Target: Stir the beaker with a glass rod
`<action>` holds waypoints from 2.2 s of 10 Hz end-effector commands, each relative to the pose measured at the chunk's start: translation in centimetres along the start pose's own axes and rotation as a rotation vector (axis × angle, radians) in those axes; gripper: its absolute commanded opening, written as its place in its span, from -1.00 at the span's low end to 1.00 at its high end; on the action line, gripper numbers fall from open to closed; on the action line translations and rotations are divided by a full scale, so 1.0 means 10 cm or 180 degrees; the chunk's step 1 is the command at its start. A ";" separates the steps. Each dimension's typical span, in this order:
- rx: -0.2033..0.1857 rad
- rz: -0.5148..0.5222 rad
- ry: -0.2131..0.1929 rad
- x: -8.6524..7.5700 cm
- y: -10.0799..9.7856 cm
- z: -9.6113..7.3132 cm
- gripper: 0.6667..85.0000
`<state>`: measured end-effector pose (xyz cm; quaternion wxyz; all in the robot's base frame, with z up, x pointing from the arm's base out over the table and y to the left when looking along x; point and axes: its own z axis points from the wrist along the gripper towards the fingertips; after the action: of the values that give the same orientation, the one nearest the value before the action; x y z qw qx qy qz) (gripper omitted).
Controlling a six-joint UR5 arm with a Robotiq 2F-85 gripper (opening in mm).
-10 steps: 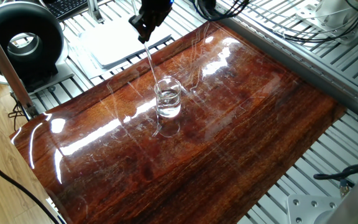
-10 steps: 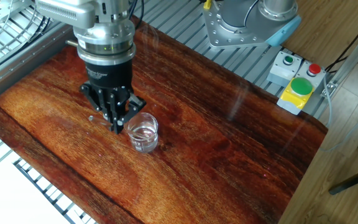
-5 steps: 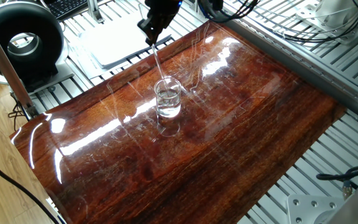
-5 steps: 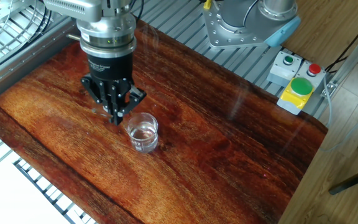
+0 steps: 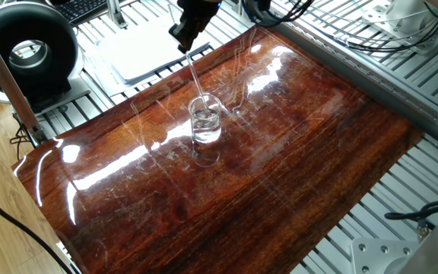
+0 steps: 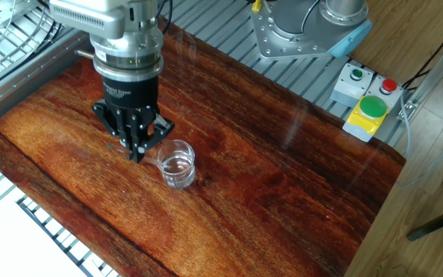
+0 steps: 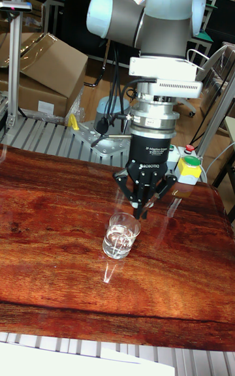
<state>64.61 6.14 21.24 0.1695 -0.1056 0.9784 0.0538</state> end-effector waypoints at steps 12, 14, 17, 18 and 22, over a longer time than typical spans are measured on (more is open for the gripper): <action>0.0006 -0.0144 0.0140 0.39 -0.06 -0.14 -0.99; 0.0016 -0.0169 0.0097 0.34 -0.09 -0.07 -0.99; 0.0007 -0.0121 0.0079 0.30 -0.08 0.00 -0.99; -0.0028 -0.0079 0.0070 0.28 -0.06 0.03 -0.99; -0.0079 -0.0024 0.0062 0.25 -0.03 0.14 -0.99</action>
<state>62.39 5.13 19.31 0.1566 -0.1204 0.9789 0.0527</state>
